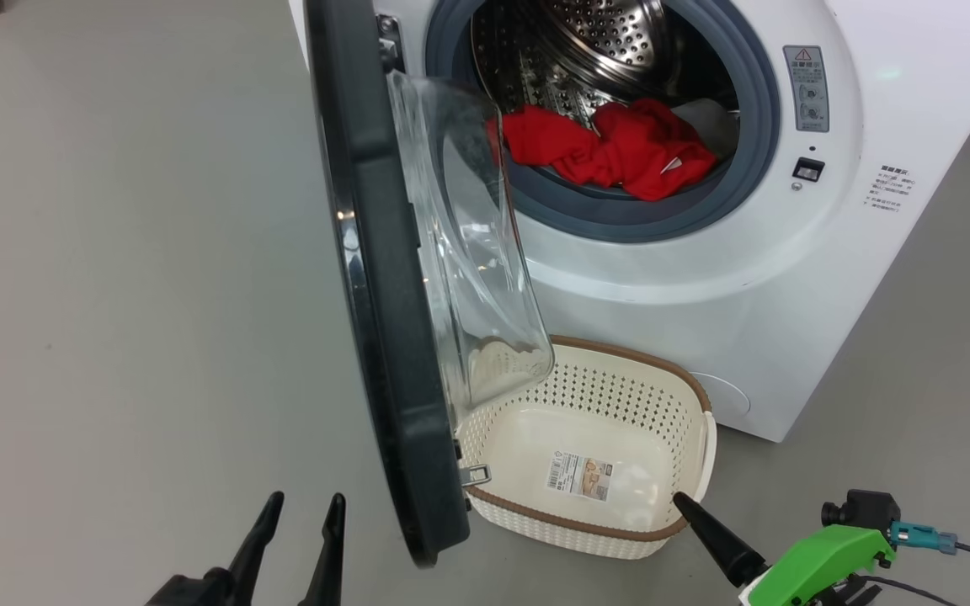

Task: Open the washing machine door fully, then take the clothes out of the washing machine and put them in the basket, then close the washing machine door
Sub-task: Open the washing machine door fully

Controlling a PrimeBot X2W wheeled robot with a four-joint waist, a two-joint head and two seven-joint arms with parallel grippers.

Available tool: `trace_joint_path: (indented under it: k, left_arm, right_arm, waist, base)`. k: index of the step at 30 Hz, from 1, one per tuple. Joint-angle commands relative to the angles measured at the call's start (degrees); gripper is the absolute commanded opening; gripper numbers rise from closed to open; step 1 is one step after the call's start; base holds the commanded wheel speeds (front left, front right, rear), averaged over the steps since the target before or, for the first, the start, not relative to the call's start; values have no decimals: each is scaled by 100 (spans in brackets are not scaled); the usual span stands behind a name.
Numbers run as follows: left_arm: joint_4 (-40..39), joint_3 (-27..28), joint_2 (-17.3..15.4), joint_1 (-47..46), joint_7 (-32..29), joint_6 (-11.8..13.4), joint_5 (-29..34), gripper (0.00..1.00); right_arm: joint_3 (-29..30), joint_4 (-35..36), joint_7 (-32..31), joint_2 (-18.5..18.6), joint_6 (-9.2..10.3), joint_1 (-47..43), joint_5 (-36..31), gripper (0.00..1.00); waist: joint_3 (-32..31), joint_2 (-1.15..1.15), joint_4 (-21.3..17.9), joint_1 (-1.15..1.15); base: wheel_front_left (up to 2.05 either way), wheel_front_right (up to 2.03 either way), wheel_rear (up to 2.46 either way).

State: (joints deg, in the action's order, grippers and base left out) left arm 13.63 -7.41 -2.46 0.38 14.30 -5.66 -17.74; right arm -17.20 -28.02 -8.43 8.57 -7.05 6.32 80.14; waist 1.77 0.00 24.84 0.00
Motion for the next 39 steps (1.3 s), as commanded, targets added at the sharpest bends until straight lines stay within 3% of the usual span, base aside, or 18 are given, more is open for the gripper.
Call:
trace_joint_path:
  k: [1,12,17,23,29,34,39]
  left_arm:
    - [-148,205,-42,-63,70,-35,-19,100]
    - [-145,193,-42,-79,70,-15,-46,100]
    - [-158,190,-42,-86,70,-10,-51,100]
    - [-182,209,-42,-84,70,2,-55,100]
    - [-176,209,-42,-100,70,-1,-48,100]
    - [-181,199,-42,-113,70,-7,-46,100]
    - [-184,202,-42,-115,70,-10,-35,100]
  right_arm:
    - [-185,113,187,119,-44,70,-157,100]
    - [-1374,-163,1918,765,-44,315,-1244,100]
    - [-1718,-371,2318,937,-44,469,-1740,100]
    - [-996,-168,2340,834,-44,393,-2565,100]
    - [-347,222,2342,622,-44,68,-3814,100]
    - [442,787,2342,326,-44,-286,-4876,100]
    - [890,1285,2342,104,-44,-546,-5515,100]
  waist:
    - [10,0,-12,0]
    - [33,0,-82,0]
    - [48,0,-89,0]
    - [74,0,-111,0]
    - [84,0,-116,0]
    - [92,0,-104,0]
    - [83,0,-99,0]
  base:
    - [0,0,0]
    - [0,0,0]
    - [0,0,0]
    - [0,0,0]
    - [0,0,0]
    - [0,0,0]
    - [0,0,0]
